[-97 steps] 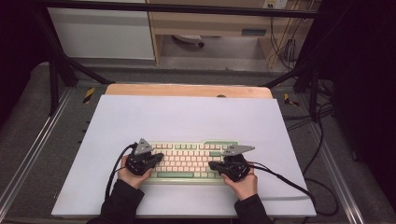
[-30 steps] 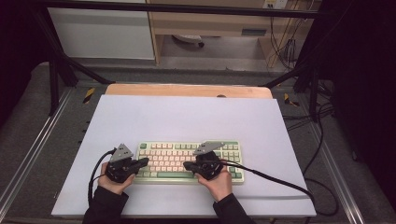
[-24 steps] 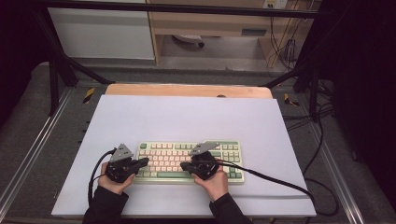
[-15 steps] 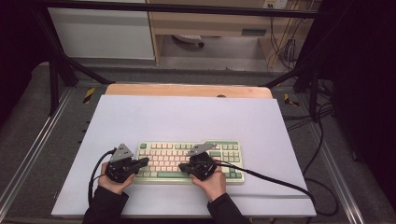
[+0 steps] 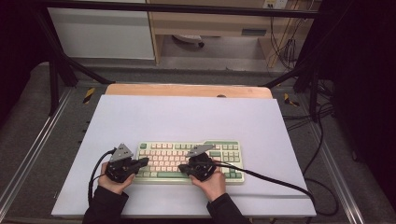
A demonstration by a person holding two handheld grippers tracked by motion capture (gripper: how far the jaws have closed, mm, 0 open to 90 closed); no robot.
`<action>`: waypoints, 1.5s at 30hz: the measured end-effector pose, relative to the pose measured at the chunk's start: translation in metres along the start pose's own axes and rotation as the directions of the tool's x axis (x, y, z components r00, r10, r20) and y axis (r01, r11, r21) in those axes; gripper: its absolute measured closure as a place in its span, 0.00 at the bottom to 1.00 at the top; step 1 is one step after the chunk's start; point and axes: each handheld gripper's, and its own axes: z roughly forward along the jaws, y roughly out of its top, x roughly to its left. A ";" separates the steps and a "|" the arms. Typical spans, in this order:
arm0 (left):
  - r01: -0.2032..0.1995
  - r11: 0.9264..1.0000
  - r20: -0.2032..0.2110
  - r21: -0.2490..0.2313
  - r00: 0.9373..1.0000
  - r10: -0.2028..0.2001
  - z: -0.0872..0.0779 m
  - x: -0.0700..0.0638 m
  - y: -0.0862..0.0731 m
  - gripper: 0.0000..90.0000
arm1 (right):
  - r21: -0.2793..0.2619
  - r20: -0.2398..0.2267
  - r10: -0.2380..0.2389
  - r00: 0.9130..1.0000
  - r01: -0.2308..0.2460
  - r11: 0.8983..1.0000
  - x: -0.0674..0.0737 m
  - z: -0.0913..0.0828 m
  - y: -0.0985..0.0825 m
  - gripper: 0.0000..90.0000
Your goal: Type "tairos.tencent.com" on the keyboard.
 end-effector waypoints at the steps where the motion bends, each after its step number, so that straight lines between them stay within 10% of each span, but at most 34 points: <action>1: 0.000 1.000 0.000 0.000 1.000 0.000 0.000 0.000 0.000 1.00 | -0.006 0.001 -0.009 1.000 0.009 1.000 0.000 -0.001 0.000 1.00; 45: -0.039 0.999 0.040 0.010 0.998 0.039 0.014 -0.020 0.010 1.00 | -0.064 0.079 0.076 0.994 -0.071 0.995 -0.040 -0.073 -0.037 1.00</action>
